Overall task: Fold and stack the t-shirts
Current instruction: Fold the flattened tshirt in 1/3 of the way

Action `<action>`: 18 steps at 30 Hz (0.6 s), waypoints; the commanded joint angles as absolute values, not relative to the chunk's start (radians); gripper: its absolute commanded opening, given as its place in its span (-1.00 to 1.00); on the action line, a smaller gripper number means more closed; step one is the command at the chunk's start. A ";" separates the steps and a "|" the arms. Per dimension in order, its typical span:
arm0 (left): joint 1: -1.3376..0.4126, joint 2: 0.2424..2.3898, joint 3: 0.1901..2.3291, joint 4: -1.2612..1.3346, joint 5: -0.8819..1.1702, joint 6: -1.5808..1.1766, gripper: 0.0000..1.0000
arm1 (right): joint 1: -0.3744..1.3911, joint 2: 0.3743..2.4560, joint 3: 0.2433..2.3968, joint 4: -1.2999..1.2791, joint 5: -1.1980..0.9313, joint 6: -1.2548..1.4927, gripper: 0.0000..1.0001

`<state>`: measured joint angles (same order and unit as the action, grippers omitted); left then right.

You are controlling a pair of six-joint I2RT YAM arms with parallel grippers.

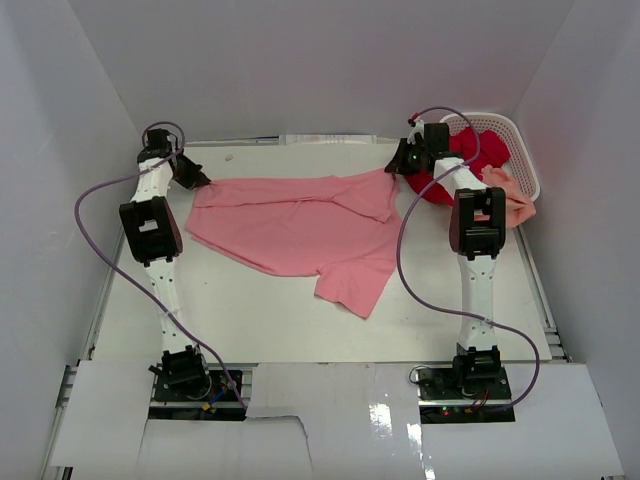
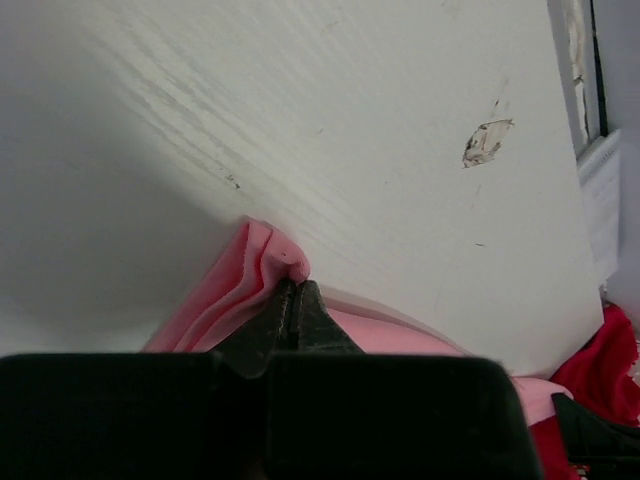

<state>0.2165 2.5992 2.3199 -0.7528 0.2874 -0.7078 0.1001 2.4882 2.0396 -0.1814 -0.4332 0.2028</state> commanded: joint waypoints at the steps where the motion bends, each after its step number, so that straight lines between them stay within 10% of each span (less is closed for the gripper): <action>1: 0.203 2.603 2.232 -0.692 0.299 -0.779 -1.00 | 0.089 2.519 2.126 -0.140 -0.494 0.230 -0.85; 18: 0.206 2.540 2.286 -0.695 0.325 -0.793 -1.00 | 0.077 2.439 2.098 0.002 -0.592 0.278 -0.85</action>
<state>0.2054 2.5900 2.2803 -0.6655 0.3382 -0.7979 0.0845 2.4916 2.0499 -0.0498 -0.5697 0.2729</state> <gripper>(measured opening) 0.014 0.083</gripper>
